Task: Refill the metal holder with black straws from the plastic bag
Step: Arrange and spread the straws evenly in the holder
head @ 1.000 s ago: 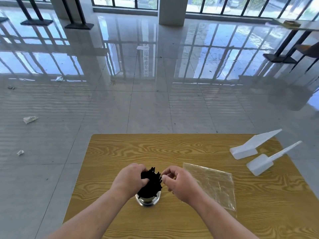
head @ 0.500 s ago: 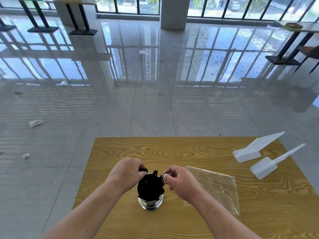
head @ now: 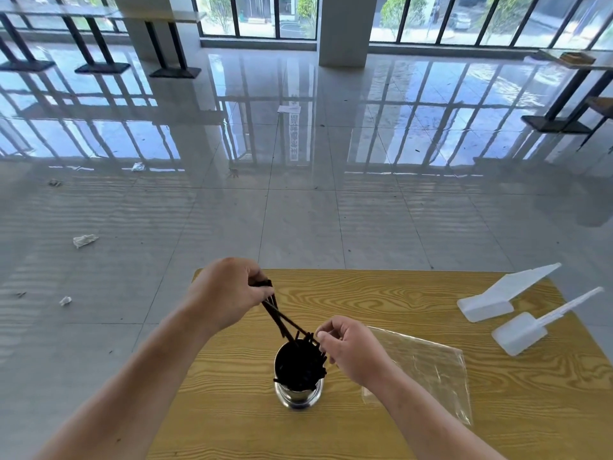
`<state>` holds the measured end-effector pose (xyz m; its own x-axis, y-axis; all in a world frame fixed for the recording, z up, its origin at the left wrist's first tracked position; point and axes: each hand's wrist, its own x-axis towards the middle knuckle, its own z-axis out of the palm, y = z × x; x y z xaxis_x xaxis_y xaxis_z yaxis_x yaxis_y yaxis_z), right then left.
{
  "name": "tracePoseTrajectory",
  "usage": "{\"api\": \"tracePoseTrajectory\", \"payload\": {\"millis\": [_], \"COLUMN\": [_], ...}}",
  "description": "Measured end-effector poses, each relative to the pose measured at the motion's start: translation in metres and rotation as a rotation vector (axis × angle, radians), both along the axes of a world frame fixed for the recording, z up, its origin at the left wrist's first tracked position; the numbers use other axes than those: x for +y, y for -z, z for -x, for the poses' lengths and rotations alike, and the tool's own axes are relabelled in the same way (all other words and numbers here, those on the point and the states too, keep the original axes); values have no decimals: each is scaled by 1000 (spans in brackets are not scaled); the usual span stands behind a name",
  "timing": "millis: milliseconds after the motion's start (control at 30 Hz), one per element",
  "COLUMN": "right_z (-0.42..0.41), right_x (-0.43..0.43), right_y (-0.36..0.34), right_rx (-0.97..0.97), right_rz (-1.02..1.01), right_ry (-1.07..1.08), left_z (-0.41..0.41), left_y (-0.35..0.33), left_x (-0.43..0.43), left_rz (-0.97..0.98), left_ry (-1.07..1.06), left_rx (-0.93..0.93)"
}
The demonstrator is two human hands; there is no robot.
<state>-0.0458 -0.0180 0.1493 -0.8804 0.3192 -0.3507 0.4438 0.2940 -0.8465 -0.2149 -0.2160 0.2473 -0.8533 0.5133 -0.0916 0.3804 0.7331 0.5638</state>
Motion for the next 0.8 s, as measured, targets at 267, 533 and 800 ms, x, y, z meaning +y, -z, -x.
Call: {"api": "tracePoseTrajectory", "payload": {"millis": [267, 533, 800], "right_z": [0, 15, 21], "right_x": [-6, -14, -1], "right_y": [-7, -37, -53], "right_rx": [-24, 33, 153], "right_rz": [74, 697, 1017], "right_ry": [3, 99, 402], "left_z": [0, -15, -35], "left_y": [1, 35, 67], "left_x": [0, 4, 2], "left_rz": [-522, -892, -941], "left_ry": [-233, -386, -516], "left_rx": [-161, -660, -960]}}
